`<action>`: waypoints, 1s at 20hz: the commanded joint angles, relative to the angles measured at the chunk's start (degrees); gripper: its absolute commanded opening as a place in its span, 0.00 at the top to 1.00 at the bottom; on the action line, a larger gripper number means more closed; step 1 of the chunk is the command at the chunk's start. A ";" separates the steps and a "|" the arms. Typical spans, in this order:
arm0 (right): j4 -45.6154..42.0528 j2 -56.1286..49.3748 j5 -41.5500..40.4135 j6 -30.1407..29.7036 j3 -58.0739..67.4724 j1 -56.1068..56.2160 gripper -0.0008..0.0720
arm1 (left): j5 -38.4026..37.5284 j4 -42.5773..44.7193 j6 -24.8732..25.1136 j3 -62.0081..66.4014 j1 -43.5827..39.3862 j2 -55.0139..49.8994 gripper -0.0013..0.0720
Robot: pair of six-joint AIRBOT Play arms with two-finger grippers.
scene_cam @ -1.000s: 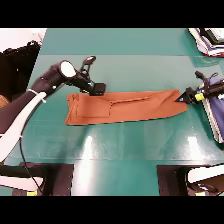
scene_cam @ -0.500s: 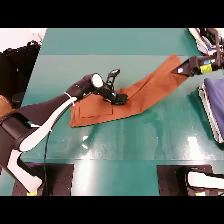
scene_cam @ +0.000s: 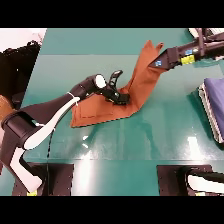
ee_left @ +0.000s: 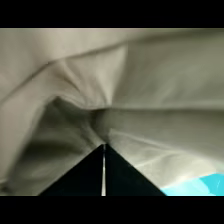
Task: Fold the shirts.
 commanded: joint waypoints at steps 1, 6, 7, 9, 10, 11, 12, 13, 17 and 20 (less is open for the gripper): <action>0.13 0.04 -3.43 -0.24 0.31 5.73 0.97 | -2.43 3.96 0.00 1.49 3.87 4.22 0.94; 0.22 -4.42 -14.67 -1.49 0.31 18.16 0.97 | -8.63 17.38 0.04 1.49 17.14 18.67 0.94; 0.20 -6.38 -18.29 -1.92 0.31 21.55 0.97 | -9.40 19.52 0.04 1.51 20.15 21.59 0.94; 0.22 -10.88 -24.72 -3.91 0.44 28.11 0.95 | -10.25 22.80 0.02 1.49 25.00 26.27 0.94; 0.17 -13.03 -27.10 -5.07 0.44 31.01 0.84 | -10.62 24.00 0.02 1.51 27.17 28.28 0.94; 0.17 -15.15 -29.38 -6.45 0.44 33.66 0.70 | -10.88 24.28 0.02 1.49 29.09 29.86 0.94; 0.07 -17.11 -31.39 -7.56 0.44 36.04 0.57 | -11.10 24.26 0.00 1.49 30.56 30.91 0.94; 0.11 -18.56 -33.14 -7.76 0.44 37.66 0.41 | -11.50 24.26 0.02 1.51 31.69 31.58 0.94; -1.05 -19.65 -30.69 -7.67 0.42 37.09 0.36 | -14.36 24.20 0.02 1.49 32.68 32.02 0.94; -8.02 -17.18 -21.97 -5.60 0.22 30.97 0.40 | -15.58 23.39 0.02 1.49 32.63 32.02 0.94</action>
